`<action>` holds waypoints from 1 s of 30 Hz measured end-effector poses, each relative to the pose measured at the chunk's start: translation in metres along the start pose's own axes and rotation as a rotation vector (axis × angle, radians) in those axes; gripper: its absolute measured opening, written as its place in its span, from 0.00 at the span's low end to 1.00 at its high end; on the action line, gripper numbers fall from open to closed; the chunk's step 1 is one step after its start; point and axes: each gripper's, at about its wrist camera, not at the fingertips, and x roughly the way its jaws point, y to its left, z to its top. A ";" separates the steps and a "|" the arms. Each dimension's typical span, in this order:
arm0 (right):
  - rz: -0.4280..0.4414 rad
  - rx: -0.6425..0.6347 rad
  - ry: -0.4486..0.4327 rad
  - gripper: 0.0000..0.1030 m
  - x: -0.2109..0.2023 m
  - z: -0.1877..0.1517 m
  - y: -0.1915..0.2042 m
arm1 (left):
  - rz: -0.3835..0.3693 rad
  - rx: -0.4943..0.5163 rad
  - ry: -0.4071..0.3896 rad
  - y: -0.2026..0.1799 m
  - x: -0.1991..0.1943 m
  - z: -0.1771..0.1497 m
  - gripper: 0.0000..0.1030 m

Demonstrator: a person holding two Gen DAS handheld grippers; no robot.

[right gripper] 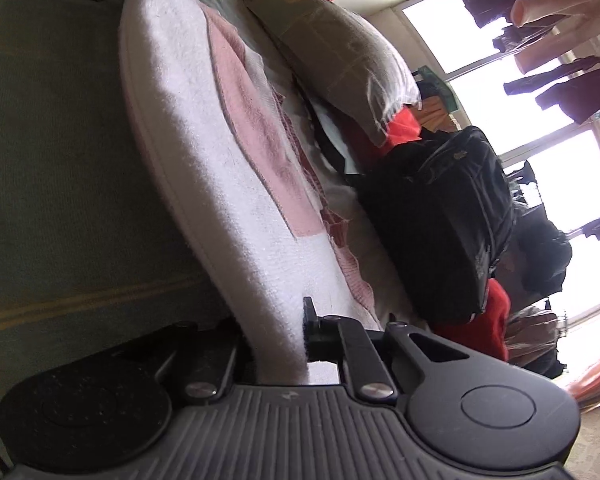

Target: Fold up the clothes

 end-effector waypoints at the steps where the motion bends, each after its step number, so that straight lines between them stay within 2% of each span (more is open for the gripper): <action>1: 0.020 -0.002 -0.001 0.11 -0.007 0.000 0.000 | -0.007 0.009 -0.003 -0.001 -0.005 -0.002 0.07; 6: 0.096 -0.011 0.002 0.11 -0.042 -0.005 0.007 | -0.021 0.055 -0.016 -0.015 -0.044 -0.007 0.07; 20: 0.213 -0.047 0.011 0.11 -0.158 -0.014 0.056 | -0.024 0.095 -0.045 -0.053 -0.162 -0.023 0.08; 27: 0.249 -0.068 0.014 0.12 -0.184 -0.024 0.081 | -0.032 0.099 -0.047 -0.076 -0.193 -0.020 0.08; 30: 0.272 -0.069 0.024 0.12 -0.180 -0.029 0.086 | -0.044 0.100 -0.044 -0.075 -0.188 -0.016 0.08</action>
